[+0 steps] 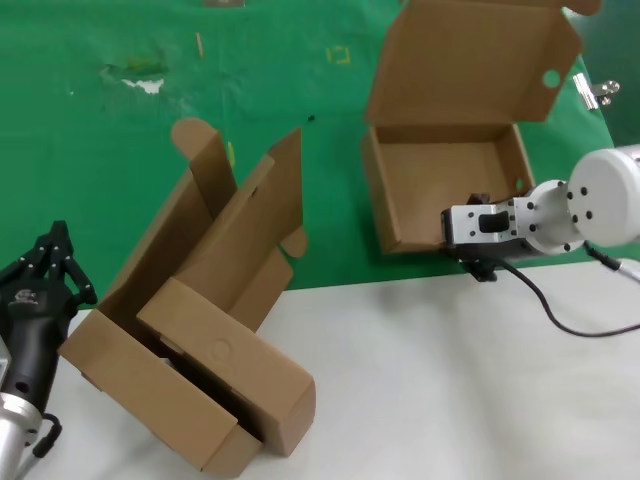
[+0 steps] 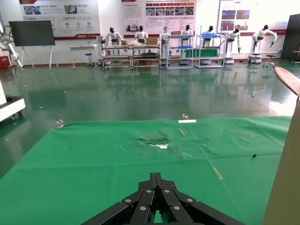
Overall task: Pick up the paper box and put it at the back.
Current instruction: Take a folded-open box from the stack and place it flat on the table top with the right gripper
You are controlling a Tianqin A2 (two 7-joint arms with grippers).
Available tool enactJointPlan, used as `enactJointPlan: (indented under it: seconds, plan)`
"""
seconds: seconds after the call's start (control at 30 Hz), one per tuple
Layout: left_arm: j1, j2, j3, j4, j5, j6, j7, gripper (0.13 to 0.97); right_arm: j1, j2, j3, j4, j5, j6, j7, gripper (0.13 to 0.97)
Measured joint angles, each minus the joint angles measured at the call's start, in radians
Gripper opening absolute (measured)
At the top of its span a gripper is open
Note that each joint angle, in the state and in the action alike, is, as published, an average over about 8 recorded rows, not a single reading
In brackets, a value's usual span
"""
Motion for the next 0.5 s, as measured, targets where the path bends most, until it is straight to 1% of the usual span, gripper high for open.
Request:
enactJointPlan:
  seconds: [0.2, 0.5]
  plan:
    - [0.000, 0.000, 0.000, 0.000, 0.000, 0.000, 0.000, 0.140, -0.011, -0.013, -0.017, 0.051, -0.091, -0.011, 0.041, 0.136]
    - [0.000, 0.000, 0.000, 0.000, 0.000, 0.000, 0.000, 0.140, -0.036, -0.035, -0.014, 0.103, -0.165, -0.028, 0.080, 0.136]
